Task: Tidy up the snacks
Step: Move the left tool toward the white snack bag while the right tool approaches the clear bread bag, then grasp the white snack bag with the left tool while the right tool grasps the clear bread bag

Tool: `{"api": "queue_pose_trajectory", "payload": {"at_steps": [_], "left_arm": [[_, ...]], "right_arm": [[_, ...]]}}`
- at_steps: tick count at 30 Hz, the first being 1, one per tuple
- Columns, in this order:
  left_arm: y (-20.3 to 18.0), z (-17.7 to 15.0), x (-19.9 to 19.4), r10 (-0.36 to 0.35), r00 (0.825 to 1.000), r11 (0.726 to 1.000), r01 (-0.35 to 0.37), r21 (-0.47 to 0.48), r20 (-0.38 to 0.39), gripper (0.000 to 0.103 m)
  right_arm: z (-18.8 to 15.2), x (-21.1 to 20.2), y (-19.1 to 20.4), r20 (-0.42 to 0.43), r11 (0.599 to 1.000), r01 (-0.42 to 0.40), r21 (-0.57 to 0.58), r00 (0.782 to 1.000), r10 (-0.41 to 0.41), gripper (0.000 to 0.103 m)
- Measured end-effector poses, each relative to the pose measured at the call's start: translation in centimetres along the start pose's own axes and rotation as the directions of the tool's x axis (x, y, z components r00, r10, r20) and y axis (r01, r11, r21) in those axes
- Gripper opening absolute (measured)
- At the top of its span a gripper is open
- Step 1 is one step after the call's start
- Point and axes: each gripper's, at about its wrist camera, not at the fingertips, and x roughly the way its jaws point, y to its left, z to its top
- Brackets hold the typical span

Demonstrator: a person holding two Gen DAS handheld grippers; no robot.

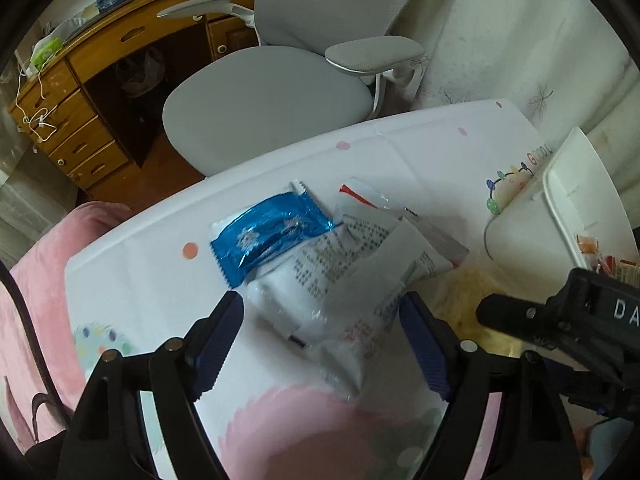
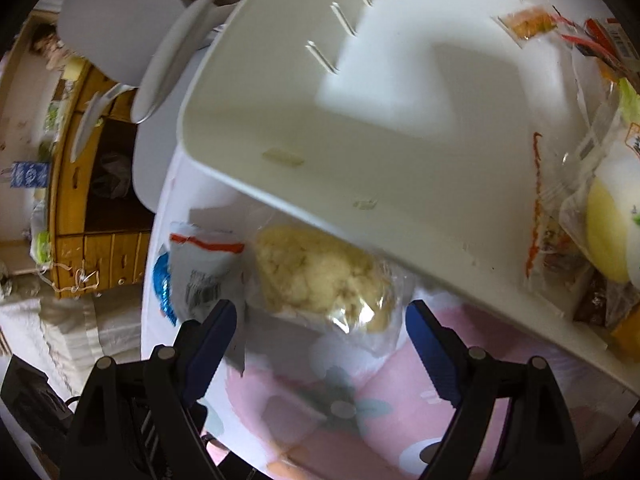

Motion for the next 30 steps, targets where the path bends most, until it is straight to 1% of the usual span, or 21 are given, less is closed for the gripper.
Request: {"api": "queue_pose_trajectory", "payload": {"at_steps": [4,8,12,15,17,19,22,25,26,30], "left_arm": [[-0.4,0.5,1.3,0.000,1.000,1.000,0.000,-0.003,-0.004,0.079],[-0.7,0.9,2.3,0.009,1.000,1.000,-0.009,0.008,0.000,0.081],[-0.7,1.1,2.6,0.006,1.000,1.000,-0.007,0.010,0.029,0.081],[-0.6,1.0,2.5,0.015,0.998,1.000,-0.015,0.004,0.057,0.079],[-0.7,0.7,2.4,0.014,0.996,1.000,-0.015,0.008,0.084,0.075],[-0.8,0.4,2.3,0.019,0.994,1.000,-0.020,0.010,0.104,0.068],[-1.1,-0.1,1.9,0.041,0.990,0.999,-0.043,0.013,0.133,0.060],[-1.6,-0.4,1.7,0.063,0.986,0.997,-0.068,0.026,0.153,0.055],[-1.7,-0.5,1.7,0.070,0.985,0.997,-0.076,0.032,0.158,0.054],[-1.9,-1.0,1.2,0.080,0.981,0.996,-0.084,0.016,0.178,0.047]], "right_arm": [[0.6,1.1,0.6,-0.009,0.999,0.043,0.007,0.999,-0.043,0.087],[0.9,1.4,0.5,0.010,0.995,0.100,0.021,0.995,-0.100,0.087],[1.4,1.7,0.9,0.018,0.995,0.096,0.021,0.995,-0.096,0.087],[1.6,2.1,1.2,0.005,0.995,0.097,0.027,0.995,-0.097,0.088],[1.5,2.2,1.3,0.008,0.994,0.107,0.026,0.994,-0.107,0.088],[1.4,2.3,1.5,0.009,0.993,0.116,0.017,0.993,-0.117,0.088],[1.3,2.5,1.9,0.007,0.991,0.135,-0.004,0.991,-0.135,0.086],[0.9,2.5,2.3,0.005,0.988,0.146,-0.048,0.989,-0.146,0.080],[0.7,2.4,2.4,0.017,0.987,0.142,-0.069,0.990,-0.141,0.076],[0.5,2.3,2.4,0.010,0.987,0.129,-0.099,0.992,-0.129,0.073]]}}
